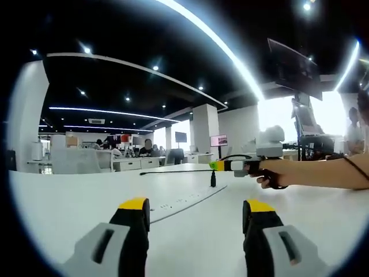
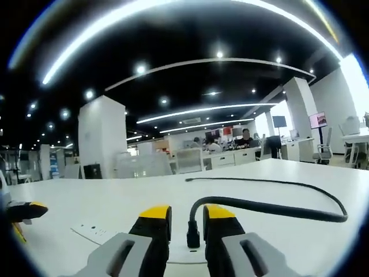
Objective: Locate the USB plug end of the data cable currently connected to the USB port on the desk. Grip the plug, withdraw it from the port, and place it onto the desktop.
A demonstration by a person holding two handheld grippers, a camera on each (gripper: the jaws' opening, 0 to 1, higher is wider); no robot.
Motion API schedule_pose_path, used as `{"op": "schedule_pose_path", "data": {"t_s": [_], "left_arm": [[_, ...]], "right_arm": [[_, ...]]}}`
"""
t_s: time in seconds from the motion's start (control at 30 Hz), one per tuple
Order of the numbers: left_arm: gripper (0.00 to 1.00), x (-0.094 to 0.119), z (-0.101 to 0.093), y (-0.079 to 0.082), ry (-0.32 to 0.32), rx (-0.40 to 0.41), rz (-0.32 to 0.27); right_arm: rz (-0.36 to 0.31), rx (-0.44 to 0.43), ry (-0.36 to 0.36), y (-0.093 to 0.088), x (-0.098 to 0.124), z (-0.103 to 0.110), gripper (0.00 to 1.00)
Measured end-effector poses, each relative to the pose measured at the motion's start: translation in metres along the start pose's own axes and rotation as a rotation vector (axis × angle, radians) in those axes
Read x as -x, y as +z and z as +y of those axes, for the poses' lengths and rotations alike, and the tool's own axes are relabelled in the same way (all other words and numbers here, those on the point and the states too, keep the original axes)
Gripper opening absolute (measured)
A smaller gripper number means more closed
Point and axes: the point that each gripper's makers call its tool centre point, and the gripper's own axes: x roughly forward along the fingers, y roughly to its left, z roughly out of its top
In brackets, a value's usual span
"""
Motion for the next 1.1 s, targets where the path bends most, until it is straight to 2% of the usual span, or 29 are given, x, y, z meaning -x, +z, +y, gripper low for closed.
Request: {"op": "schedule_pose_path", "data": {"t_s": [0.17, 0.5, 0.8, 0.9, 1.0, 1.1], "left_arm": [[0.65, 0.0, 0.0, -0.001, 0.001, 0.0, 0.001], [0.65, 0.001, -0.002, -0.001, -0.001, -0.001, 0.0], [0.65, 0.002, -0.006, -0.001, -0.002, -0.001, 0.002], [0.65, 0.002, -0.006, -0.001, -0.001, -0.001, 0.004], [0.65, 0.003, -0.006, -0.001, -0.001, -0.002, 0.005], [0.65, 0.003, -0.006, -0.002, -0.001, -0.002, 0.006]], "right_arm": [[0.02, 0.045, -0.004, -0.007, -0.003, 0.002, 0.21], [0.022, 0.031, -0.022, -0.011, -0.002, 0.0, 0.15], [0.002, -0.036, -0.055, -0.004, -0.006, -0.004, 0.12], [-0.007, -0.07, -0.085, -0.005, -0.005, -0.009, 0.07], [-0.036, -0.12, -0.075, -0.005, -0.005, -0.009, 0.07], [-0.053, -0.129, -0.071, -0.005, -0.005, -0.009, 0.07]]}}
